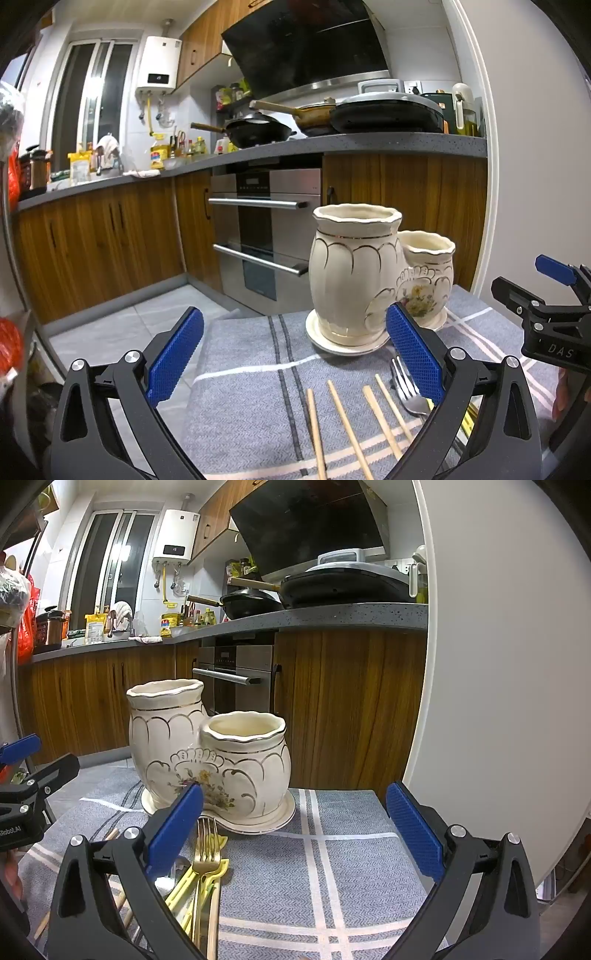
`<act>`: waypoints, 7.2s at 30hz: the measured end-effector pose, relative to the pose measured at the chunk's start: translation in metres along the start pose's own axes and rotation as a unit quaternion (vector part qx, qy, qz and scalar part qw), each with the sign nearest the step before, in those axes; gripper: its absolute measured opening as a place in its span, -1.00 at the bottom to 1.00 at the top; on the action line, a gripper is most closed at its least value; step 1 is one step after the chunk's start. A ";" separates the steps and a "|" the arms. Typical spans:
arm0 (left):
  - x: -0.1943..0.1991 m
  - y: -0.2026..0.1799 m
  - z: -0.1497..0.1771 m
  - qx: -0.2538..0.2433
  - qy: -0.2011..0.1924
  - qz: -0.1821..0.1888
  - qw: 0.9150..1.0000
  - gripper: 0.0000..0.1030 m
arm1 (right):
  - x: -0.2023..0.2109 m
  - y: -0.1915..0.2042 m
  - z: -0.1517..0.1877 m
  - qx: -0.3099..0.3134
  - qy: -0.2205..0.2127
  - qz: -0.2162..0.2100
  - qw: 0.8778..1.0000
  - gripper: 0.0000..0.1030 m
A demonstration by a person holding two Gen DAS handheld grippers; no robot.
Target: Organize utensils
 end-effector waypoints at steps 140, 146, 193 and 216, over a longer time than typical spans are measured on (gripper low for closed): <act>-0.024 0.011 0.104 -0.083 0.297 -0.003 0.951 -0.87 | -0.022 0.092 0.075 0.025 0.202 -0.273 0.940 -0.84; -0.018 0.009 0.096 -0.062 0.284 0.008 0.957 -0.90 | -0.010 0.084 0.068 0.024 0.181 -0.282 0.942 -0.88; -0.127 -0.082 -0.162 0.050 -0.036 0.115 0.991 -0.90 | -0.070 -0.036 -0.104 -0.135 -0.135 -0.158 0.969 -0.89; -0.080 -0.038 -0.078 0.041 -0.004 0.088 0.995 -0.90 | -0.115 -0.006 -0.054 -0.111 -0.017 -0.186 0.976 -0.88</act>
Point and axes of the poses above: each gripper's, at about its wrist camera, not at the fingertips, and x roughly against the way its jaws point, y to its left, z to its underside, the point moved 9 cm from there along -x, roughly the way its jaws point, and after that the axes turned 15 degrees about x, right-handed, at the moved point
